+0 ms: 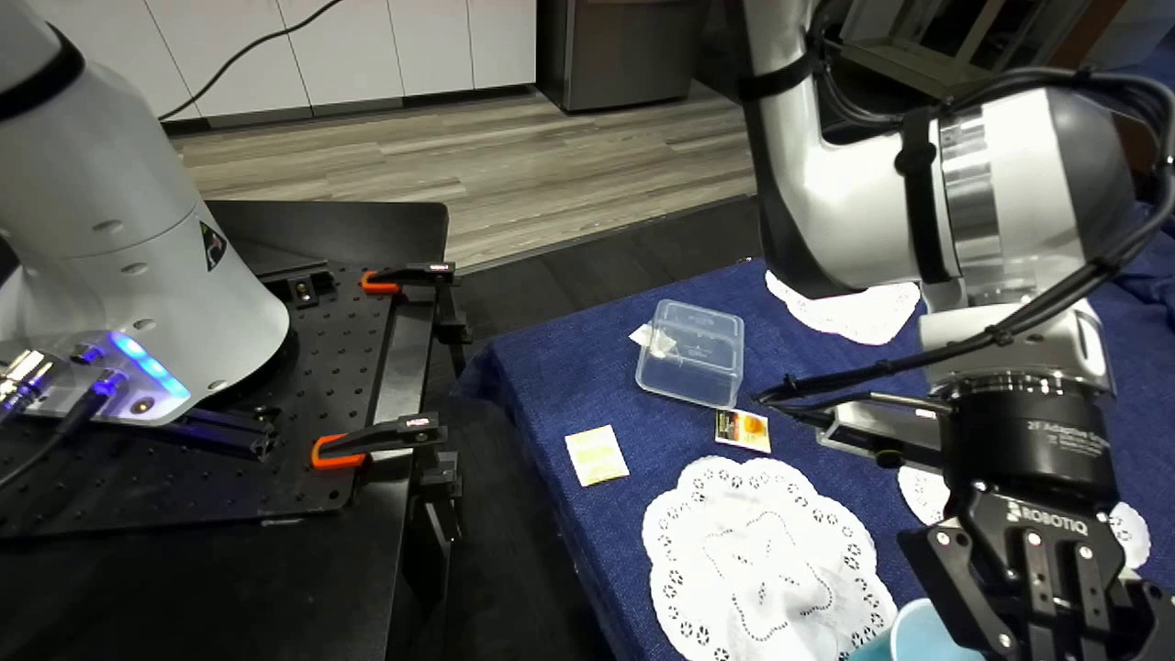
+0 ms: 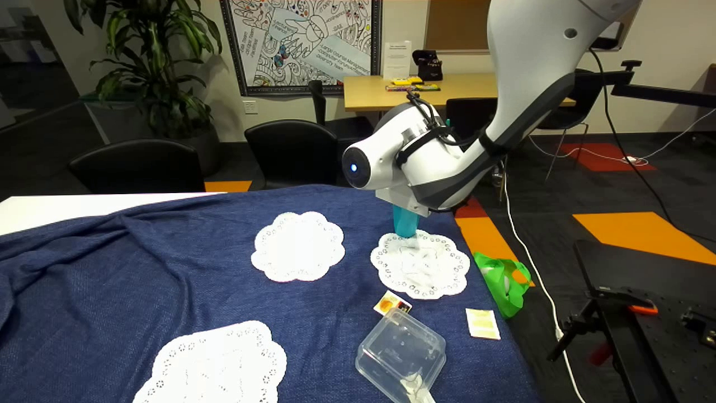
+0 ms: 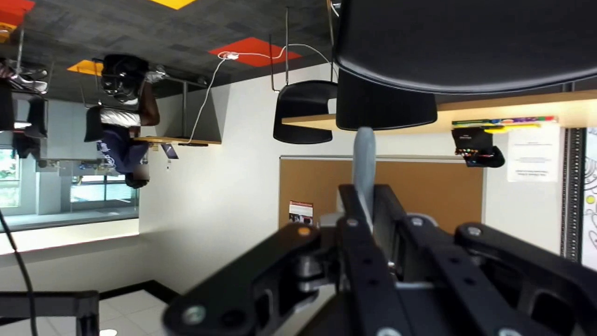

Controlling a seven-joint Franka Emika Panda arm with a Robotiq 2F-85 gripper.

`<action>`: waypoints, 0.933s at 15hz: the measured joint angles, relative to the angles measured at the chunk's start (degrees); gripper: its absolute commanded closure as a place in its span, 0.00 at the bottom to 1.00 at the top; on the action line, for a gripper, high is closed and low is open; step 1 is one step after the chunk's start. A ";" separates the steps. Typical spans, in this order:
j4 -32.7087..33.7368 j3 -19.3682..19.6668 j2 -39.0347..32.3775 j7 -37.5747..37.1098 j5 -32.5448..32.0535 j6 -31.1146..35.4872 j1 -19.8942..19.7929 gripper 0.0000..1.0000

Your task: Place the pen in the teal cup

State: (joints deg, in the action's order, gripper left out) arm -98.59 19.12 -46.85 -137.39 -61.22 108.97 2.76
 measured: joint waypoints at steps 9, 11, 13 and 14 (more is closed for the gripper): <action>4.54 -5.33 -2.52 -0.24 -3.02 -0.01 -1.43 0.97; 5.27 -6.16 -3.43 -0.24 -3.02 -0.01 -1.61 0.97; 6.11 -6.77 -4.54 -0.24 -2.96 -0.01 -1.77 0.97; 6.56 -6.91 -5.16 -0.24 -2.91 -0.01 -1.81 0.97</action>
State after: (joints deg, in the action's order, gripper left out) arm -92.03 12.21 -52.01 -137.64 -64.13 108.96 0.95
